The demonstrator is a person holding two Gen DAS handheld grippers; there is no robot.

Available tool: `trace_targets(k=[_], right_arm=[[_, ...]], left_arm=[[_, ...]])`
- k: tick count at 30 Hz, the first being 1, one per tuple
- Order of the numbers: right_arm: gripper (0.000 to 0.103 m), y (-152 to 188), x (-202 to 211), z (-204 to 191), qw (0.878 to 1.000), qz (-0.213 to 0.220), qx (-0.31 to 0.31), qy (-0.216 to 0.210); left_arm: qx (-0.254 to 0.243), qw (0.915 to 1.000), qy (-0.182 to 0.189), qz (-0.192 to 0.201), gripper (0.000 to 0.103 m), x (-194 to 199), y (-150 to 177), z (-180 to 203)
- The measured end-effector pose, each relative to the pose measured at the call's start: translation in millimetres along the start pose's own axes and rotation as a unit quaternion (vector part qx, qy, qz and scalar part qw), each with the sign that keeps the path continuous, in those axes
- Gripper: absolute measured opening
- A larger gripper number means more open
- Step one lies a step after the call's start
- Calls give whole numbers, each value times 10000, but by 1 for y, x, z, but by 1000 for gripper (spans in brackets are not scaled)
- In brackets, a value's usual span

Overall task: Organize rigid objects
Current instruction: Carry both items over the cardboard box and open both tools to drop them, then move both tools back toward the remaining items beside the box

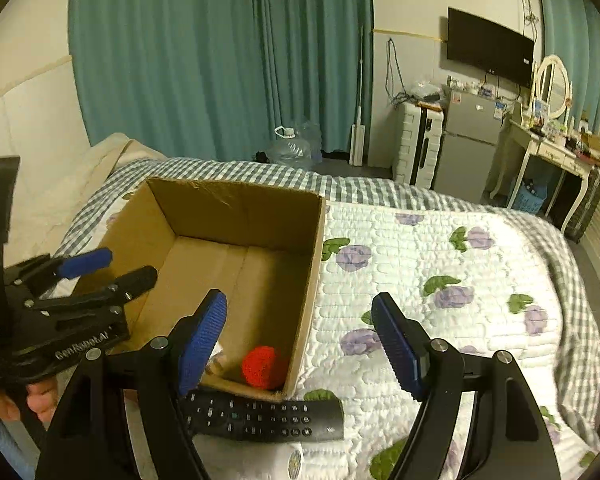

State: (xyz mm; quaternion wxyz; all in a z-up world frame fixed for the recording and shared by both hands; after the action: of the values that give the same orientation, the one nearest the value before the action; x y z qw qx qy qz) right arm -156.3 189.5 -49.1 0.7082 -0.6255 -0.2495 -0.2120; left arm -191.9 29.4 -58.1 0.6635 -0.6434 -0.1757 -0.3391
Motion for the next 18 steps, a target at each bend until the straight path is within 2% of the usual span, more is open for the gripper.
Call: trace_targets(k=[5, 9, 13, 18], right_arm=[[86, 10, 37, 5, 9997, 147, 125, 146], [93, 34, 58, 10, 9998, 124, 18, 139], [93, 56, 58, 13, 9999, -77, -32, 123], [93, 77, 48, 6, 9993, -351, 102, 70]], left_arm=[[8, 9999, -20, 158, 69, 36, 12, 3], [25, 10000, 25, 90, 70, 52, 39, 3], [-30, 9999, 62, -77, 70, 52, 68, 5], [-152, 9984, 202, -508, 70, 32, 109, 14]])
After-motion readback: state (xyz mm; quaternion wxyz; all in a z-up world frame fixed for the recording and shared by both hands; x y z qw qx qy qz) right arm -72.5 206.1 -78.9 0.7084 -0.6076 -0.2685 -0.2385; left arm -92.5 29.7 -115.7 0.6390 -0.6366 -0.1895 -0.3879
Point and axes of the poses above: each gripper's, at about its wrist camera, not at the fingertips, and x roughly against the way its jaws point, z to its right, y to its underside, the point moved 4 cm from there along -x, roughly the way its jaws point, and after that the axes turned 10 degrees about y, right-handed, at the moved point
